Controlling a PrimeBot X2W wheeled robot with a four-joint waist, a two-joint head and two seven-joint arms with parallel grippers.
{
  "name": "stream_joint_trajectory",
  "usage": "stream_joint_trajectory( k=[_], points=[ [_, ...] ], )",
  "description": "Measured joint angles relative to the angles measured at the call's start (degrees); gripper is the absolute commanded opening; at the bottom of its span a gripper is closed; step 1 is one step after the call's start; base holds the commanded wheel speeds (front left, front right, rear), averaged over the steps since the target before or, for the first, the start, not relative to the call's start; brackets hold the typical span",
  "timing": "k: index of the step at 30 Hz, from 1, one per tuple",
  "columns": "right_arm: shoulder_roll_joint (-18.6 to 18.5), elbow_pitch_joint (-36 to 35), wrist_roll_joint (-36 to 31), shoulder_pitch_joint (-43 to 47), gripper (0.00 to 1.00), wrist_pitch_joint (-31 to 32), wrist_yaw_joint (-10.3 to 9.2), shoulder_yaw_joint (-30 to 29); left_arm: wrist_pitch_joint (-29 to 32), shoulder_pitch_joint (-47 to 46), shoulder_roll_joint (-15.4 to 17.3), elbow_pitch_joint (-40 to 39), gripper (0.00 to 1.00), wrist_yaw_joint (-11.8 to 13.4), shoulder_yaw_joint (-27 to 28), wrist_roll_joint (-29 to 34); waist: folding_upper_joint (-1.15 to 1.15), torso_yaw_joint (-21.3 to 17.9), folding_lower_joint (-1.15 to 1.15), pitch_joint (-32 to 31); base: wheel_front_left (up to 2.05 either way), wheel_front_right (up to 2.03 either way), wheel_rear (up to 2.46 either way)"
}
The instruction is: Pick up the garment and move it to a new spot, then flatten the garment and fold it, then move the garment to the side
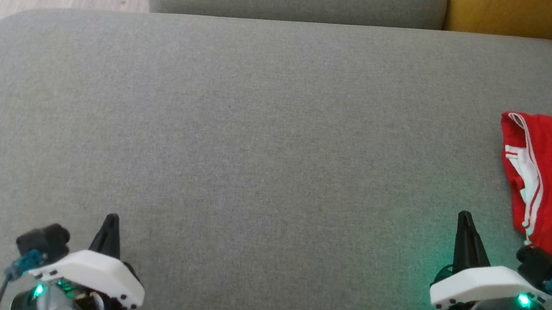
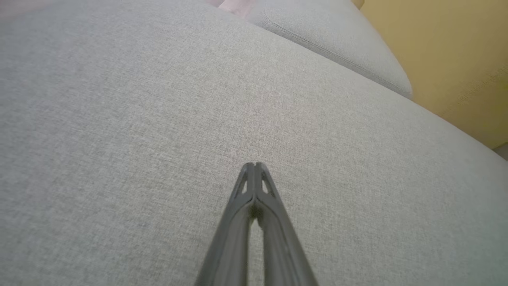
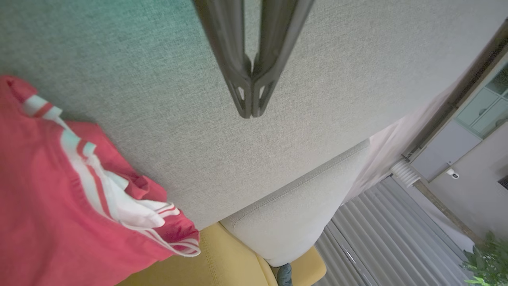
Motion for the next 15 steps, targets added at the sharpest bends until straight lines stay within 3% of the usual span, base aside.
stream_joint_trajectory(
  k=[15],
  points=[
    [0.02,-2.94,9.68,1.02,0.00,2.46,0.00,-1.67,2.53,-0.01,-0.02,-1.32,0.00,-2.32,2.35,-9.44,0.00,0.50,0.00,-0.36,0.00,0.00,0.00]
  ],
)
